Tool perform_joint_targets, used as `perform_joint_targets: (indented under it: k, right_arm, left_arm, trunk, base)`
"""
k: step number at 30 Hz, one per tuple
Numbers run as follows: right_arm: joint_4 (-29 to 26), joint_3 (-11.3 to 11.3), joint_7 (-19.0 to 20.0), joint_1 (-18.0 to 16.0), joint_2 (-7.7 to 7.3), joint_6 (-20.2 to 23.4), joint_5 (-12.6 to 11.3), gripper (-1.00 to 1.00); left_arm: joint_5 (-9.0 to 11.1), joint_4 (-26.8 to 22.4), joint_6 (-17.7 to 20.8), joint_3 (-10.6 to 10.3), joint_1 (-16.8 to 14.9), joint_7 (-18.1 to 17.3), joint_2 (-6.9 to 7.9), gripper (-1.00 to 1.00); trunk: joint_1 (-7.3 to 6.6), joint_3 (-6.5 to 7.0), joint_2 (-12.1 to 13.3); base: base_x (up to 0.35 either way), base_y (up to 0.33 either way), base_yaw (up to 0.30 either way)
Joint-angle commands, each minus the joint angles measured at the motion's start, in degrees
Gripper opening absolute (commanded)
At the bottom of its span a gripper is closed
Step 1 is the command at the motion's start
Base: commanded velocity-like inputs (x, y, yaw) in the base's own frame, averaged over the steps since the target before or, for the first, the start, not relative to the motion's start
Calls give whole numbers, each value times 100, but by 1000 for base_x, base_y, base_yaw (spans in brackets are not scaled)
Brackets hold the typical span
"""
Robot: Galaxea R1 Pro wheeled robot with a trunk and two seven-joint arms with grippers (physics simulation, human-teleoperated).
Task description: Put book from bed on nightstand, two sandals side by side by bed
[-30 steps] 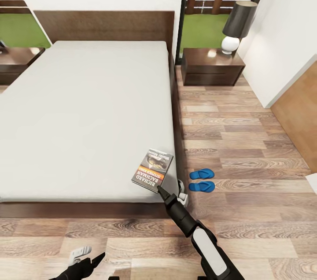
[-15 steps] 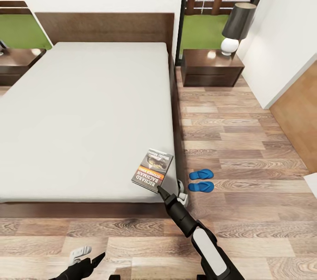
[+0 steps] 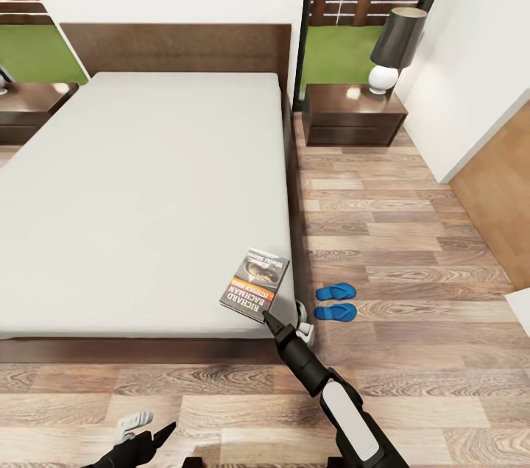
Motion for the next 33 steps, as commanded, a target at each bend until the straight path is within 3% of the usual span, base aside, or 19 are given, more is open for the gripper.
perform_joint_targets:
  k: [1, 11, 30, 32, 33]
  right_arm:
    - [0, -1, 1, -2, 1, 43, -63, -100]
    - [0, 10, 5, -2, 1, 43, -63, -100]
    - [-71, 23, 3, -2, -1, 48, -50, -100]
    - [-205, 23, 6, -2, -52, 62, -52, -100]
    - [-316, 31, 5, -2, -158, 94, -49, -100]
  left_arm:
    - [-41, 8, -20, 46, -4, -27, -1, 100]
    - [-34, 8, -22, 54, -4, -28, 8, 100]
    - [-37, 8, -28, 51, -4, -27, 7, 100]
    - [-40, 8, -28, 49, -4, -28, 3, 100]
    - [-41, 8, -28, 48, -4, -28, 1, 100]
  trunk:
    - [0, -3, -3]
    - [0, 6, -3]
    - [0, 176, -3]
    - [0, 194, -3]
    - [0, 204, -3]
  base:
    - [0, 0, 0]
    - [0, 0, 0]
    - [0, 0, 0]
    - [0, 0, 0]
    - [0, 0, 0]
